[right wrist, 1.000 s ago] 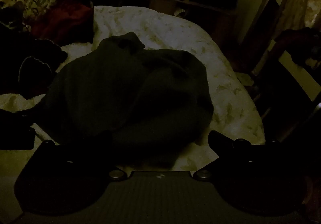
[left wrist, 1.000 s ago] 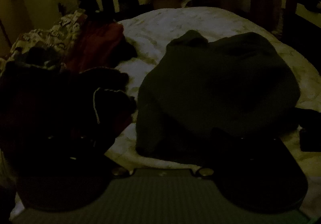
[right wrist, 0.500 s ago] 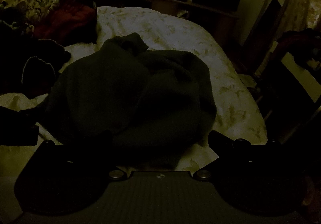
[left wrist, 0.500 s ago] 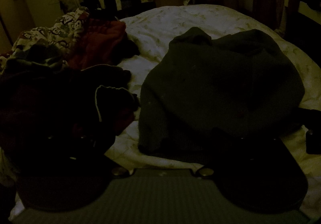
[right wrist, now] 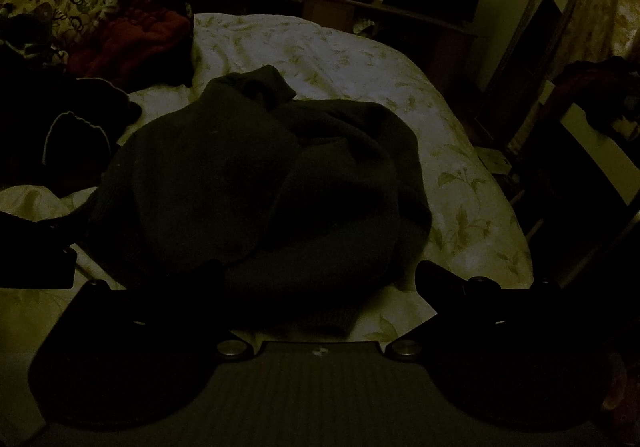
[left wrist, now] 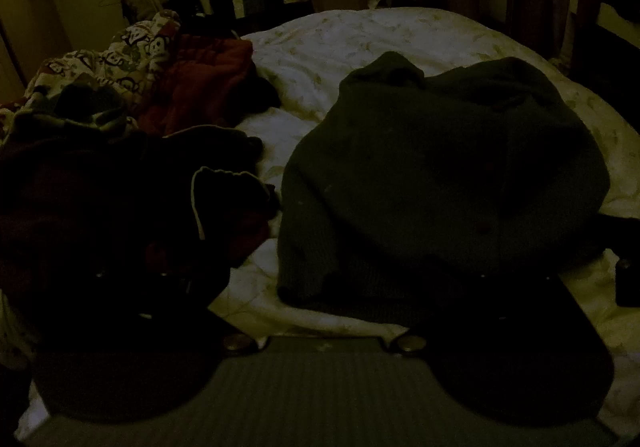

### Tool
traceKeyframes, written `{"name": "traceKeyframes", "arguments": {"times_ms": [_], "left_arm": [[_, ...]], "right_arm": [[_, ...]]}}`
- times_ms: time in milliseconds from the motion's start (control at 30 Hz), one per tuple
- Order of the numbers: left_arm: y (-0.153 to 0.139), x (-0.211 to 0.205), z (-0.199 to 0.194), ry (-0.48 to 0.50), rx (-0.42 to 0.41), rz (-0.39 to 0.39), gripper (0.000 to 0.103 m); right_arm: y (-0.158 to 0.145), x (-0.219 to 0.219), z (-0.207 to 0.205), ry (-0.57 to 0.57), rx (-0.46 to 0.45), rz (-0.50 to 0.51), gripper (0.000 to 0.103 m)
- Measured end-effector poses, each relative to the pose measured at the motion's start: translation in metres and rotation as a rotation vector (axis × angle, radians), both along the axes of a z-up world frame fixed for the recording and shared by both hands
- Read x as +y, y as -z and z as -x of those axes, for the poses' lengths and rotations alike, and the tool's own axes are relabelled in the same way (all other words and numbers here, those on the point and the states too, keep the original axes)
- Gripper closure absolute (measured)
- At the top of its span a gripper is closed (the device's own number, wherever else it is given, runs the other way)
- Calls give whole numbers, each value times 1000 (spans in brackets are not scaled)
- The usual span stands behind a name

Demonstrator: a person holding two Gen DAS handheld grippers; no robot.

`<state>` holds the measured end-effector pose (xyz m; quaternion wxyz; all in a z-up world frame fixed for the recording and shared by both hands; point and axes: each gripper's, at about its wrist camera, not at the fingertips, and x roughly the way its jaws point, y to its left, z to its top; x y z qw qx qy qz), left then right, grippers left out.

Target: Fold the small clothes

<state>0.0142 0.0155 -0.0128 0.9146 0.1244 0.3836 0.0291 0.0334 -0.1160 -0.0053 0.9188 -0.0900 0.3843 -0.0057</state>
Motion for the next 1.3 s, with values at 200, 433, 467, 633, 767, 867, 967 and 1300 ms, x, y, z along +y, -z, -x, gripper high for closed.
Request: {"name": "traceKeyframes", "arguments": {"times_ms": [200,433,467,633,767,867,967,1300], "left_arm": [[1,2,0,-2,2,5,0],[1,3,0,-3,4,5,0],[1,2,0,-3,3,6,0],[1,2,0,-5,2,5,0],[1,1,0,-5,2,5,0],[1,2,1,-5,2,3,0],[1,2,0,-5,1,4,0],[1,1,0,-6,2,5,0]], "right_arm": [[0,0,0,1,1,0,0],[0,0,1,-4,3,1,0],[0,-1,0,-4,3,1,0],[0,0,0,-6,6,5,0],[0,1,0,-8,4,7,0],[0,0,0,-10,6,5,0],[0,0,0,-10,5,5,0],[0,1,0,-10,5,5,0]]}}
